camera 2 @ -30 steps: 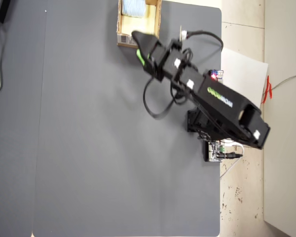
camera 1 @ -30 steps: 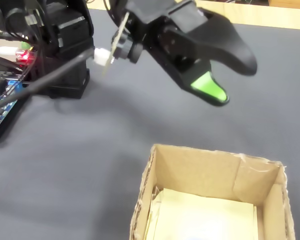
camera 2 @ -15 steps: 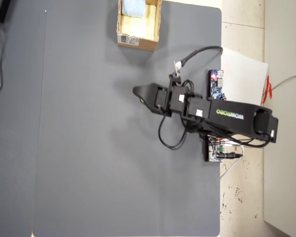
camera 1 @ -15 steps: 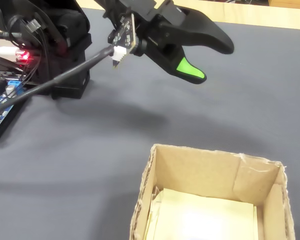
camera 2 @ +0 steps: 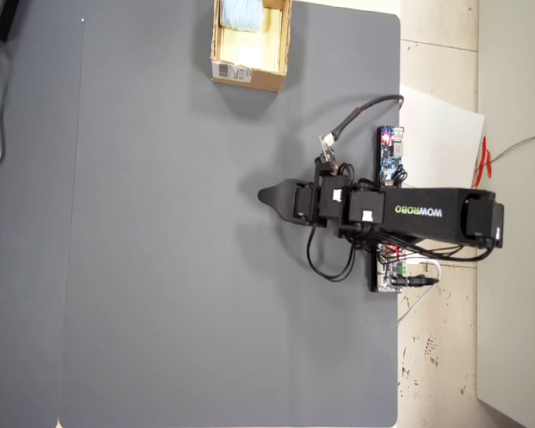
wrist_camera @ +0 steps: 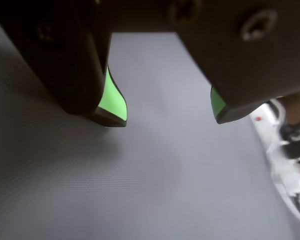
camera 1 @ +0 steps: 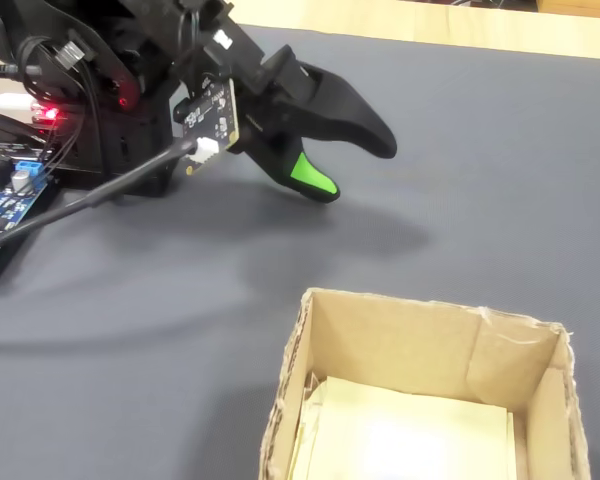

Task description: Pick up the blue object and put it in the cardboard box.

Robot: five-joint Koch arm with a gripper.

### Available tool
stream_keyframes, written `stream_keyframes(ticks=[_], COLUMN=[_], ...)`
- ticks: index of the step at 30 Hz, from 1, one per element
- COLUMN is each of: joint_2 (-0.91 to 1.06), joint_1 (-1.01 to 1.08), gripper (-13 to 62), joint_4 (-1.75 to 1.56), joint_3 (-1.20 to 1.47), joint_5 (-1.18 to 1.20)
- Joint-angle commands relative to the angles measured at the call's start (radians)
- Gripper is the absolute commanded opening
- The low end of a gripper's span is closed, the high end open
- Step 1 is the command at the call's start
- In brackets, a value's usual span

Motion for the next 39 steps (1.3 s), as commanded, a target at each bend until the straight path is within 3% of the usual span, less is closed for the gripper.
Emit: stream_keyframes(ticks=[1, 10, 39], joint_2=[0.086, 0.086, 0.084], joint_1=[-0.006, -0.008, 0.003], gripper=[33.6, 33.6, 33.8], joint_4=[-0.097, -0.147, 0.048], joint_3=[0.003, 0.124, 0.124], joint_5=[0.031, 0.034, 0.071])
